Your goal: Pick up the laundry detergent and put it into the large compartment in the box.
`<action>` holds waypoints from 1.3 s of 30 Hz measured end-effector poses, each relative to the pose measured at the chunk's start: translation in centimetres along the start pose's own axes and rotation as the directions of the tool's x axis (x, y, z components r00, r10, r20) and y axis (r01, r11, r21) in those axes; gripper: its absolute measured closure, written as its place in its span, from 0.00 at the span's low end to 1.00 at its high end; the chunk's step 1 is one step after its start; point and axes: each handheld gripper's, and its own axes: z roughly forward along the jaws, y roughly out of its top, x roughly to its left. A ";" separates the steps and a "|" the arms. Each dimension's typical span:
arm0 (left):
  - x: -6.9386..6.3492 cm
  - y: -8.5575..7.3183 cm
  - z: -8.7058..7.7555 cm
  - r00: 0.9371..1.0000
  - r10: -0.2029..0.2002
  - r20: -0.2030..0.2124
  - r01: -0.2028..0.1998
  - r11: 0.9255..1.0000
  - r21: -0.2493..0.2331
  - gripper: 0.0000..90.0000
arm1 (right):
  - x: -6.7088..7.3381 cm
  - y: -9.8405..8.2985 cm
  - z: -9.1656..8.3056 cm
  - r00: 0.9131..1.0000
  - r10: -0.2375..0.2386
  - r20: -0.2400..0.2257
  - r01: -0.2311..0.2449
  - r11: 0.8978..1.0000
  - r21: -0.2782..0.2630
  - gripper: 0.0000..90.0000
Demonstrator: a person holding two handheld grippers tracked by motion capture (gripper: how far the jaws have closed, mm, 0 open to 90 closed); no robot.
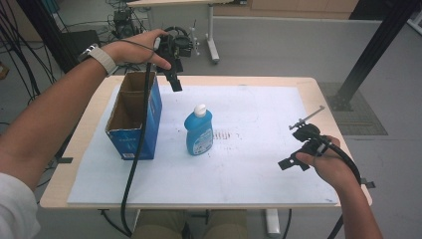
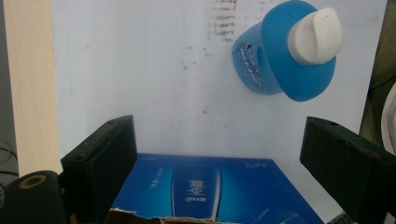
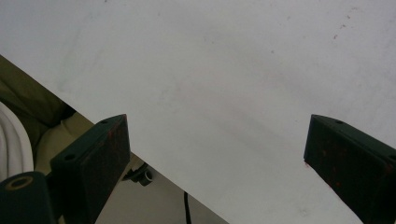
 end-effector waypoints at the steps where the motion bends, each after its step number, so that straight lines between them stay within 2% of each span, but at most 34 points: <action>1: 0.0 0.0 0.0 1.000 0.001 -0.002 -0.001 1.000 0.003 0.11 | 0.0 0.0 0.0 1.000 0.000 -0.001 0.000 1.000 0.003 0.08; 11: -0.2 -0.1 -0.2 1.000 0.000 -0.005 0.000 1.000 -0.002 0.11 | 0.1 0.2 -0.1 1.000 -0.010 -0.003 0.010 1.000 0.006 0.08; 12: -0.2 -0.1 -0.2 1.000 -0.003 -0.004 0.003 1.000 -0.002 0.10 | -0.1 0.2 0.0 0.999 -0.044 -0.003 0.044 0.999 0.000 0.08; 19: -0.2 0.1 -0.4 1.000 -0.024 0.007 0.024 1.000 0.007 0.08 | -0.1 0.4 0.1 0.999 -0.040 -0.001 0.040 0.999 -0.002 0.08; 25: -0.4 0.2 -0.6 0.997 -0.080 0.004 0.080 0.997 0.013 0.07 | -0.1 0.4 0.3 0.999 -0.034 -0.003 0.034 0.999 0.002 0.08; 26: -0.5 0.2 -0.7 0.996 -0.088 0.006 0.088 0.996 0.013 0.07 | 0.0 0.3 0.3 1.000 -0.017 -0.005 0.017 1.000 0.004 0.08; 27: -0.6 0.3 -0.8 0.995 -0.096 0.006 0.096 0.995 0.013 0.07 | -0.1 0.3 0.3 0.999 -0.036 -0.003 0.036 0.999 0.001 0.08; 29: -0.7 0.5 -1.0 0.993 -0.115 0.009 0.115 0.993 0.024 0.07 | -0.1 0.3 0.3 0.999 -0.036 -0.003 0.036 0.999 0.001 0.08; 31: -1.1 0.8 -1.1 0.994 -0.113 -0.001 0.113 0.993 0.033 0.07 | -0.2 0.2 0.2 0.999 -0.040 -0.004 0.040 0.999 0.000 0.08; 35: -1.2 1.2 -1.2 0.989 -0.150 0.014 0.149 0.988 0.047 0.08 | -0.1 0.2 0.2 0.999 -0.043 -0.004 0.043 0.999 -0.003 0.08; 37: -1.3 1.5 -1.2 0.984 -0.177 0.022 0.175 0.983 0.062 0.09 | -0.1 0.1 0.2 0.999 -0.044 -0.005 0.044 0.999 -0.003 0.08; 39: -1.4 1.6 -1.1 0.982 -0.186 0.026 0.184 0.981 0.070 0.09 | -0.1 0.0 0.1 0.999 -0.043 -0.005 0.043 0.999 -0.005 0.08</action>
